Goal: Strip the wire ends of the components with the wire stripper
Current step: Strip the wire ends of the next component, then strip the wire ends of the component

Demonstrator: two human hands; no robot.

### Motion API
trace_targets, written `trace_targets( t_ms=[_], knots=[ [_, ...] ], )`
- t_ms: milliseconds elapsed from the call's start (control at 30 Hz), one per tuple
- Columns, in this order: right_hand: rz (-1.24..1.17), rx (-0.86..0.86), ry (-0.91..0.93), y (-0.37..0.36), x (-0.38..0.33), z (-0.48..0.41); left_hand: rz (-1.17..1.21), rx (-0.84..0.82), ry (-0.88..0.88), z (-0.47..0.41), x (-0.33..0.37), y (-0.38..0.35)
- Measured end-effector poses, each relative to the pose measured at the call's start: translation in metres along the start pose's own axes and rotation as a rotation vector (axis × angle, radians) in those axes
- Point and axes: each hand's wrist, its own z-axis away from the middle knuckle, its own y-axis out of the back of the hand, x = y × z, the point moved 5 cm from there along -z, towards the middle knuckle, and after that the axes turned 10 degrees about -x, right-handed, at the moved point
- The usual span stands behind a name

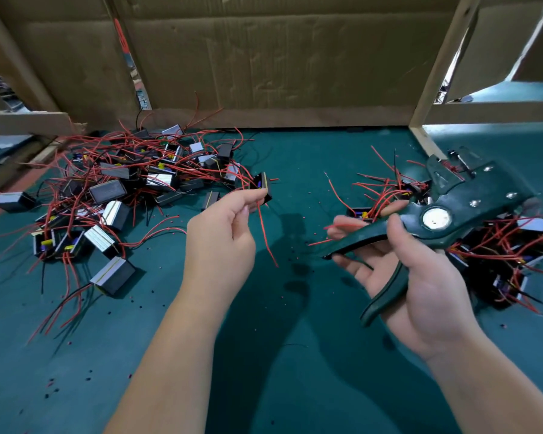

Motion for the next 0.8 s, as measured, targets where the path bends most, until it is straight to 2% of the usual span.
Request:
trace_targets(
  t_ms=[133,200,267,367,467,533,600,800],
  knots=[
    [-0.117,0.118,-0.101,0.008,-0.001,-0.003,0.027,0.013,0.053,0.001,-0.003,0.000],
    [-0.124,0.097,-0.218,0.008,0.001,-0.004,0.074,0.016,0.092,0.001,-0.003,0.000],
    [-0.130,0.010,-0.302,0.003,0.000,-0.003,0.131,0.022,0.107,0.002,-0.001,0.000],
    [-0.261,-0.153,-0.319,-0.007,-0.008,-0.001,0.154,0.016,0.108,0.002,0.001,0.002],
    [-0.332,-0.417,-0.328,-0.018,-0.012,0.005,0.117,0.003,0.124,0.002,0.000,0.001],
    [-0.326,-0.526,-0.376,-0.023,-0.007,0.011,0.104,0.015,0.128,0.002,0.001,0.001],
    [-0.273,-0.493,-0.363,-0.024,0.003,0.010,0.068,0.024,0.133,0.002,0.001,0.001],
    [-0.222,-0.115,-0.308,-0.014,0.028,-0.007,0.078,-0.001,0.127,0.003,0.000,0.000]
  ],
)
